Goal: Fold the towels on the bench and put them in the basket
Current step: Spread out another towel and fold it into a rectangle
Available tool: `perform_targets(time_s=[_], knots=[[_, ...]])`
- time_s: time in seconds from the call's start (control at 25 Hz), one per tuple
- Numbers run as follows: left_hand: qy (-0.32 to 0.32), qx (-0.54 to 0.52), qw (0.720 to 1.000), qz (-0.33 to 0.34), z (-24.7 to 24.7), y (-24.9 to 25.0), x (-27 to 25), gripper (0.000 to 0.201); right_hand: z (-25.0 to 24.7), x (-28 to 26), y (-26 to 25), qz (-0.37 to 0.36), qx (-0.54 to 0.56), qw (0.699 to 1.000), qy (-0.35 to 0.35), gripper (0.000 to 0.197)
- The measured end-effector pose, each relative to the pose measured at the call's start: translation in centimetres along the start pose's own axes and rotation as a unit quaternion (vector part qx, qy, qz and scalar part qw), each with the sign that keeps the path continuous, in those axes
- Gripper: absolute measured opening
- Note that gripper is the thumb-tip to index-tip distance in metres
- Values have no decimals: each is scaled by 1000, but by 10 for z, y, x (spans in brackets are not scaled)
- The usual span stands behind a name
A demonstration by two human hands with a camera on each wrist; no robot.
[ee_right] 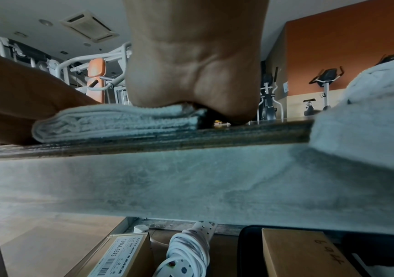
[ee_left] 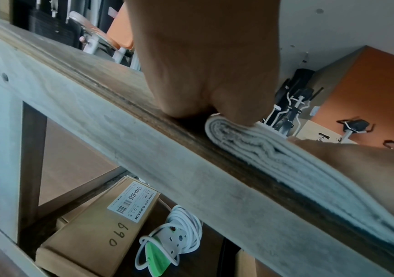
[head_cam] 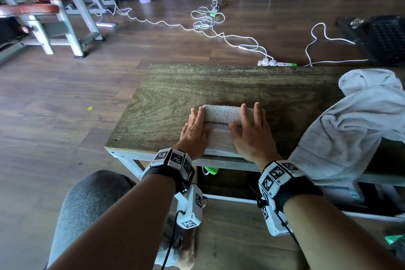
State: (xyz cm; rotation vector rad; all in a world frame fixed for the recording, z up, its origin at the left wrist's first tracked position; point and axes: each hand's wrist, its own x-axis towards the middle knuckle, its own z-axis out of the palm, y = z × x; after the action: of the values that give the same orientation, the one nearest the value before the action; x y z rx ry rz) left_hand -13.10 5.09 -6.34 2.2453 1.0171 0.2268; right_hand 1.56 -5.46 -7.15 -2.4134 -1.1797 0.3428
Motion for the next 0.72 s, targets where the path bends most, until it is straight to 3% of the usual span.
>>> perform_targets(time_s=[0.16, 0.36, 0.56, 0.72], knots=[[1, -47, 998, -43, -5, 7, 3, 63, -3, -6, 2, 33, 47, 998, 11, 102], [14, 2, 997, -81, -4, 11, 7, 64, -10, -11, 8, 20, 36, 999, -6, 101], [81, -56, 992, -73, -2, 8, 5, 62, -9, -13, 11, 1, 39, 999, -8, 102], [85, -33, 991, -94, -2, 15, 2, 65, -7, -18, 12, 1, 43, 999, -1, 103]])
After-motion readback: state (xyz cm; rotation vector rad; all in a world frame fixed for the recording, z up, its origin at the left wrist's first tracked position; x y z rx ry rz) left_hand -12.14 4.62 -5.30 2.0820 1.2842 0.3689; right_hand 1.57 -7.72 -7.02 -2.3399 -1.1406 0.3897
